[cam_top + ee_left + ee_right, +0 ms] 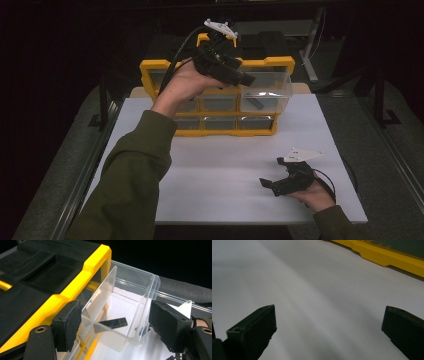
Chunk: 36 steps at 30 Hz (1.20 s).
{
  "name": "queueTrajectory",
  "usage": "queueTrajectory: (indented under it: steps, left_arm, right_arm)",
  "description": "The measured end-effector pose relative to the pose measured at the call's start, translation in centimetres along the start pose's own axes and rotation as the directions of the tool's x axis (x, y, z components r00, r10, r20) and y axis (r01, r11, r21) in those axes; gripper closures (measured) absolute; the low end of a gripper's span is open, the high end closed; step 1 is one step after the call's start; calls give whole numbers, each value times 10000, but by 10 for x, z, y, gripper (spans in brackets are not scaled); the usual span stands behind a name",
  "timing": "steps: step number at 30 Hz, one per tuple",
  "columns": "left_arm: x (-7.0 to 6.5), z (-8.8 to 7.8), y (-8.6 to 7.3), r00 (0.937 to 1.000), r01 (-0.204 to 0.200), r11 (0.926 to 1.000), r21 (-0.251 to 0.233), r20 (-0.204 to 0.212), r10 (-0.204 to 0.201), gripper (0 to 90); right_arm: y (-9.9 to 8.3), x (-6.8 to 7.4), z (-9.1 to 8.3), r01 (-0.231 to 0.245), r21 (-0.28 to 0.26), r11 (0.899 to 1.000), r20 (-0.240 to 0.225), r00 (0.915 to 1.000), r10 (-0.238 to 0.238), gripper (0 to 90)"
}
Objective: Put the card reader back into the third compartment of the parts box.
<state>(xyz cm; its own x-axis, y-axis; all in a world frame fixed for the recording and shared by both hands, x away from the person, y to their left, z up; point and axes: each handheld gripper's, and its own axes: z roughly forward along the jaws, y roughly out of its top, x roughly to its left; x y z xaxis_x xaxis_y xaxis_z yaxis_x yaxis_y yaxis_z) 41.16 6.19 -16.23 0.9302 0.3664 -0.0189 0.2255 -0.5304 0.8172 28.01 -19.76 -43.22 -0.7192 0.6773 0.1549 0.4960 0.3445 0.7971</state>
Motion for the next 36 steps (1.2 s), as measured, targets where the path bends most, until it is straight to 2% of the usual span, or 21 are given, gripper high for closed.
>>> queueTrajectory:
  steps: [12,17,19,24,36]
  left_arm:
    - [6,-19,-21,9998,208,9996,-178,-41,-209,238]
    - [8,-27,-37,9996,239,9997,-54,-168,-240,219]
    - [9,-30,-44,9993,329,9994,-141,-175,-332,215]
    - [11,-32,-58,9987,400,9992,-25,-319,-400,190]
    - [11,-34,-87,9984,436,9990,78,-362,-433,142]
  right_arm:
    - [-3,-2,1,-54,73,10000,38,10000,54,0]
    - [-3,-2,2,-73,74,9999,37,10000,73,0]
    - [-3,-2,2,-62,90,9999,52,10000,62,0]
    - [-3,-2,0,-30,79,10000,101,9999,30,0]
    - [-3,-2,-1,-75,85,9999,158,9998,74,0]
